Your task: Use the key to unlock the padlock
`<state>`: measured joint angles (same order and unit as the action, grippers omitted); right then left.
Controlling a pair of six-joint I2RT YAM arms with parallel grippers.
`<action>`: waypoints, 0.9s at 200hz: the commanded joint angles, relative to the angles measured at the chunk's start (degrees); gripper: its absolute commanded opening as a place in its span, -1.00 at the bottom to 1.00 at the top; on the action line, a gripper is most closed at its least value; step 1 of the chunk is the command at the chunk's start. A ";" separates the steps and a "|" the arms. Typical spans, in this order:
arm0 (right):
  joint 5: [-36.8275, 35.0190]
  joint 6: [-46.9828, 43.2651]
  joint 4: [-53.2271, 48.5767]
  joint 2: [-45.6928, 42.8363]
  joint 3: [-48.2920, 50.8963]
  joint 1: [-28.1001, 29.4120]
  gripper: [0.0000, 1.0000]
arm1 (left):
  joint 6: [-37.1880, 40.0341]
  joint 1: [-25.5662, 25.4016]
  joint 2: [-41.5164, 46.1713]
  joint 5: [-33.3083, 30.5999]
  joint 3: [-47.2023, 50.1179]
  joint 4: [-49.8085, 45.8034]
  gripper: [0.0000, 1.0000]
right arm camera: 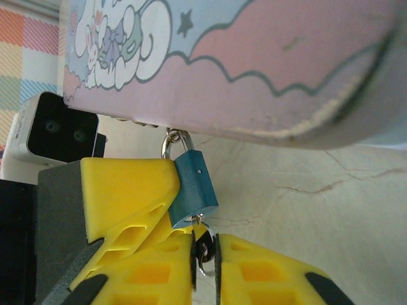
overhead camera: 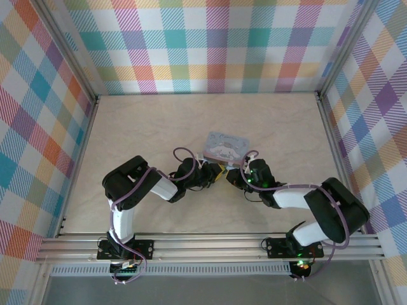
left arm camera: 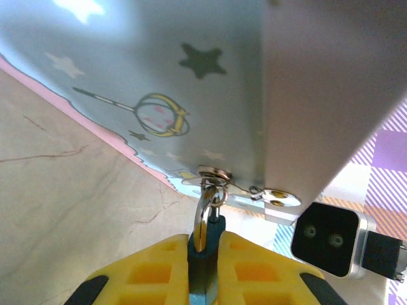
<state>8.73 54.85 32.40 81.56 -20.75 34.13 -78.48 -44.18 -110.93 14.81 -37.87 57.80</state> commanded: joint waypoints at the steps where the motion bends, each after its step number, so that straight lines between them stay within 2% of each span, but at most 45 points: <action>1: -2.90 -2.90 -6.19 -3.49 -0.92 0.28 -0.53 | -0.62 -0.66 0.53 0.70 -0.89 1.05 -0.84; 41: -8.16 -8.95 -14.23 -10.32 -1.51 0.24 -0.23 | -0.70 -0.70 1.72 1.10 -1.50 -2.62 -0.85; 80: -11.08 -20.84 -22.20 -18.15 -4.33 0.24 0.13 | -0.62 -0.23 3.65 0.90 -0.91 -6.71 -0.89; 128: -11.07 -30.61 -24.42 -25.73 -4.46 0.24 0.70 | -0.18 0.45 7.26 0.05 -0.11 -11.23 -0.93; 143: -11.03 -33.84 -22.98 -27.73 -3.40 0.24 0.99 | -0.09 0.74 8.65 -0.23 0.57 -12.55 -0.93; 180: -11.69 -38.62 -16.35 -32.21 1.33 0.21 0.99 | -0.80 1.46 11.56 -1.13 2.54 -15.87 -0.94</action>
<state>-1.67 21.98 11.86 51.75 -22.24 34.17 -78.65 -43.33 -102.61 14.81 -36.84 44.56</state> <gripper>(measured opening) 0.996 0.074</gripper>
